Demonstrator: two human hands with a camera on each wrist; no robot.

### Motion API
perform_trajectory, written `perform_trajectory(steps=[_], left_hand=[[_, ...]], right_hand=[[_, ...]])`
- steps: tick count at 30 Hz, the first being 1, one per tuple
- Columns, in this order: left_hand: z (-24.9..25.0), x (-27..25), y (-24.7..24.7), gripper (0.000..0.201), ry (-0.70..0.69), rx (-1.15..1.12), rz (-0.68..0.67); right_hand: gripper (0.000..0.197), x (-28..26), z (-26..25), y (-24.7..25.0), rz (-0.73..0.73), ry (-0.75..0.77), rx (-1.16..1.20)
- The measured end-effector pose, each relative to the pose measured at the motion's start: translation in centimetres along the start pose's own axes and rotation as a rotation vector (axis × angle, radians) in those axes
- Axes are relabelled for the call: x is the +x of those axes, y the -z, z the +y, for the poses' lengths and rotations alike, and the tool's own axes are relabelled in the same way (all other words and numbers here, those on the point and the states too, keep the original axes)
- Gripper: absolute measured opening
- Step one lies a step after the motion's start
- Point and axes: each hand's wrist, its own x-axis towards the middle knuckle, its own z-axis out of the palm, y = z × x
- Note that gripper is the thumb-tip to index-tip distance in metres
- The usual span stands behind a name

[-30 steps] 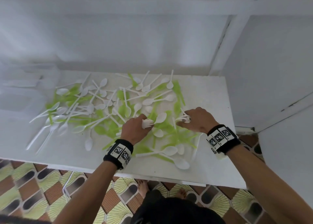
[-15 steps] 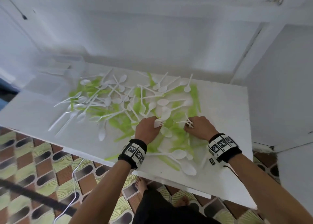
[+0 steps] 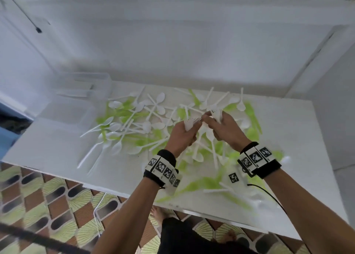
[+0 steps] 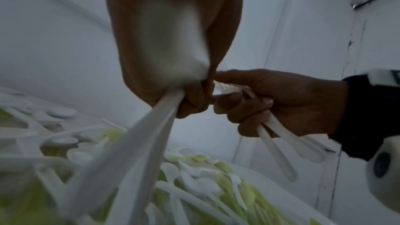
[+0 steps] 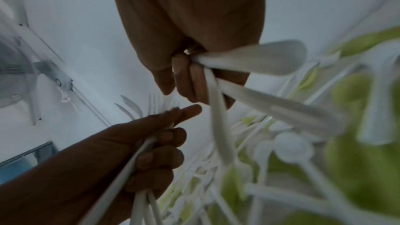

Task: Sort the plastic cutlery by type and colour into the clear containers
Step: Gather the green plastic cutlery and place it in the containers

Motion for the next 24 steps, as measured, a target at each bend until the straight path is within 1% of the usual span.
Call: perform_trajectory(steps=[3,6,8,10,11,13,15,19,21,24], left_hand=[[0.4,1.2,3.6,0.026,0.007,-0.104,-0.061],[0.8,2.6,8.1,0.035,0.039,-0.142,-0.154],[0.9,3.4,11.1,0.029,0.080,-0.169,-0.236],[0.8,4.1,13.9,0.021,0.150,-0.290,-0.312],[0.6,4.4,15.2,0.023,0.172,-0.335,-0.320],[0.3,4.9,17.3,0.026,0.183,-0.334,-0.275],[0.0,5.1,19.0,0.024,0.173,-0.250,-0.229],[-0.1,5.0,21.8,0.032,0.137,-0.097,-0.236],[-0.5,5.0,22.8,0.033,0.156,-0.074,-0.228],[-1.2,5.1,23.0,0.032,0.189,-0.075,-0.247]], right_hand=[[0.020,2.0,-1.6,-4.9,-0.021,0.022,0.051],[0.016,3.8,-2.9,-9.4,0.035,-0.013,0.150],[0.016,4.7,-3.7,-11.7,0.058,-0.018,0.194],[0.017,5.6,-4.2,-13.5,0.059,-0.014,0.193],[0.017,6.0,-4.4,-14.3,0.060,-0.006,0.181],[0.017,6.7,-4.8,-16.0,0.087,0.002,0.136],[0.016,7.6,-5.2,-17.6,0.122,-0.002,0.090],[0.017,9.2,-5.5,-20.4,0.146,-0.027,0.055],[0.020,9.7,-5.3,-21.6,0.122,-0.053,0.038],[0.013,10.0,-4.2,-22.8,0.078,-0.083,0.030]])
